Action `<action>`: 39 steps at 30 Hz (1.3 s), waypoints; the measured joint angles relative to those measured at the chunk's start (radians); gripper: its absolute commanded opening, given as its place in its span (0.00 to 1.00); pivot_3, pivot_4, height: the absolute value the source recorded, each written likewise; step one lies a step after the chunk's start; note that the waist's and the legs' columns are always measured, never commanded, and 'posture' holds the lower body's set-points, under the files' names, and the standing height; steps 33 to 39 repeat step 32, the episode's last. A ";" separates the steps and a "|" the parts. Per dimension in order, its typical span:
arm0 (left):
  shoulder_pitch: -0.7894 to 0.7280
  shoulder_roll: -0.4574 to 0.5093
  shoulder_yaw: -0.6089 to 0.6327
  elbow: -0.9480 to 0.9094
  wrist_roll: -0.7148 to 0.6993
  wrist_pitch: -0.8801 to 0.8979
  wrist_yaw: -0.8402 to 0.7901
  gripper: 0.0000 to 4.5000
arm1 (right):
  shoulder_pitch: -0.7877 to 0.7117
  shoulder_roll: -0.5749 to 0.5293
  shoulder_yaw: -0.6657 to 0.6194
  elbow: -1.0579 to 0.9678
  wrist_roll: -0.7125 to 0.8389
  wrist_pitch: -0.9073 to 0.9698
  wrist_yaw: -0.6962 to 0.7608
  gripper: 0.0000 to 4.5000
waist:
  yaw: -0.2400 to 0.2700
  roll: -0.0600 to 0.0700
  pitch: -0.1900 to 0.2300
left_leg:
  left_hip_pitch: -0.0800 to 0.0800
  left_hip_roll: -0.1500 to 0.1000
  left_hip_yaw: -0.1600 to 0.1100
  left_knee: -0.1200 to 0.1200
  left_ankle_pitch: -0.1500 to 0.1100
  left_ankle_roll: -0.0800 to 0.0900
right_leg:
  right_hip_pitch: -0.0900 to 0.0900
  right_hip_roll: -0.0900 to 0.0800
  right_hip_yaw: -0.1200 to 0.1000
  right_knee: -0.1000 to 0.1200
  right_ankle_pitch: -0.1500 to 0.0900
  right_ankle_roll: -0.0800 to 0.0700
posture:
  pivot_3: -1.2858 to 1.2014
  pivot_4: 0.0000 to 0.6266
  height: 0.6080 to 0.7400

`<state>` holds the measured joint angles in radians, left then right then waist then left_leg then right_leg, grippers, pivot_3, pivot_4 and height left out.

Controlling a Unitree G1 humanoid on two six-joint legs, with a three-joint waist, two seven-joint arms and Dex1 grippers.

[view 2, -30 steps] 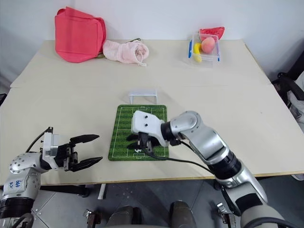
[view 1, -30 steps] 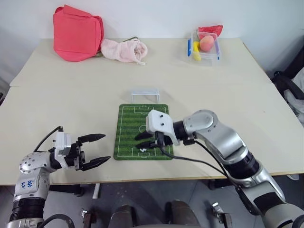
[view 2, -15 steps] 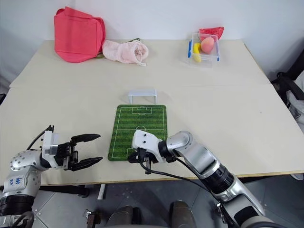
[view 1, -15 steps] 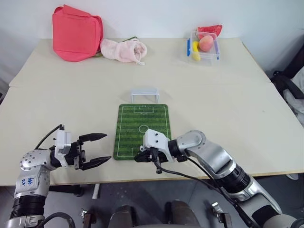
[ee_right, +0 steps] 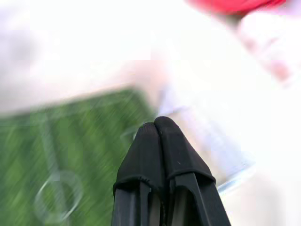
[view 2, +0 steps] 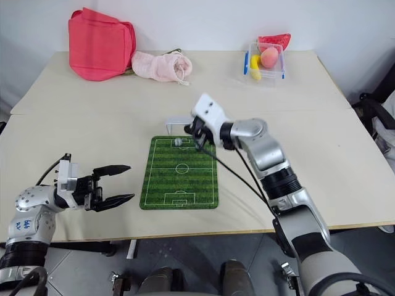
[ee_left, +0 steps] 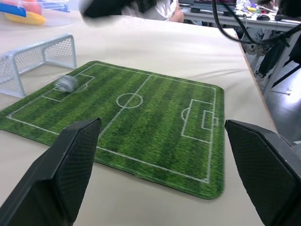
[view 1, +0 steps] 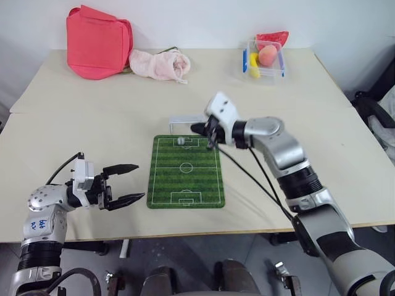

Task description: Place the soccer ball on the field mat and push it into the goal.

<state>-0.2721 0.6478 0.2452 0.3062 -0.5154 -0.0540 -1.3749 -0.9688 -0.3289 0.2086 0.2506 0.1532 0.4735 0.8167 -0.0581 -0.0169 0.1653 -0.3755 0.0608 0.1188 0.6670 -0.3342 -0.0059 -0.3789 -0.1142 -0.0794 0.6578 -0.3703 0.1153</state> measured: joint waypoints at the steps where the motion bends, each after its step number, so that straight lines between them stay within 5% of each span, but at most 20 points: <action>1: -0.005 0.000 0.000 0.006 0.004 0.006 0.010 1.00 | 0.004 -0.001 -0.015 -0.016 0.013 0.017 -0.001 0.01 | 0.000 0.000 0.000 | 0.000 0.000 0.000 0.000 0.000 0.000 | 0.000 0.000 0.000 0.000 0.000 0.000 | 0.52 0.24 1.00; 5: -0.009 0.001 -0.003 0.021 0.010 0.079 0.063 1.00 | 0.075 -0.018 -0.103 -0.111 0.094 0.102 -0.001 0.01 | 0.003 0.000 0.000 | -0.001 -0.001 -0.001 -0.001 0.000 0.000 | 0.000 0.000 -0.001 0.000 0.000 0.000 | 0.52 0.24 1.00; 8: -0.037 -0.011 0.020 0.024 0.003 0.112 0.135 1.00 | 0.187 -0.090 -0.164 -0.190 0.167 0.135 0.051 0.13 | 0.014 -0.001 0.000 | -0.002 -0.002 -0.004 -0.001 0.000 0.001 | 0.001 -0.001 -0.001 -0.001 0.000 0.000 | 0.52 0.24 1.00; 15: -0.058 -0.016 0.101 0.020 -0.026 0.197 0.296 1.00 | 0.450 -0.311 -0.233 -0.197 0.247 0.035 0.308 0.62 | 0.024 -0.002 0.001 | -0.001 -0.002 0.000 -0.001 -0.001 0.001 | 0.002 0.000 0.000 -0.005 0.000 0.001 | 0.52 0.24 1.00; 20: -0.028 -0.012 0.146 0.026 -0.046 0.195 0.303 1.00 | 0.495 -0.373 -0.255 -0.026 0.229 -0.121 0.409 0.99 | 0.021 -0.002 0.001 | 0.000 0.000 0.003 0.002 0.000 0.001 | 0.002 0.001 0.001 -0.005 0.000 0.001 | 0.52 0.24 1.00; 28: 0.001 0.034 0.174 0.109 -0.030 0.094 0.214 1.00 | 0.431 -0.370 -0.334 0.225 0.230 -0.353 0.487 0.99 | 0.027 -0.002 0.002 | 0.001 0.001 0.005 0.003 0.000 0.000 | 0.002 0.001 0.001 -0.004 0.000 0.001 | 0.52 0.24 1.00; 39: -0.003 0.041 0.165 0.150 -0.012 0.052 0.179 1.00 | 0.419 -0.370 -0.335 0.266 0.227 -0.400 0.497 0.99 | 0.029 -0.002 0.002 | 0.000 0.001 0.005 0.004 0.000 0.000 | 0.002 0.001 0.001 -0.004 0.000 0.001 | 0.52 0.24 1.00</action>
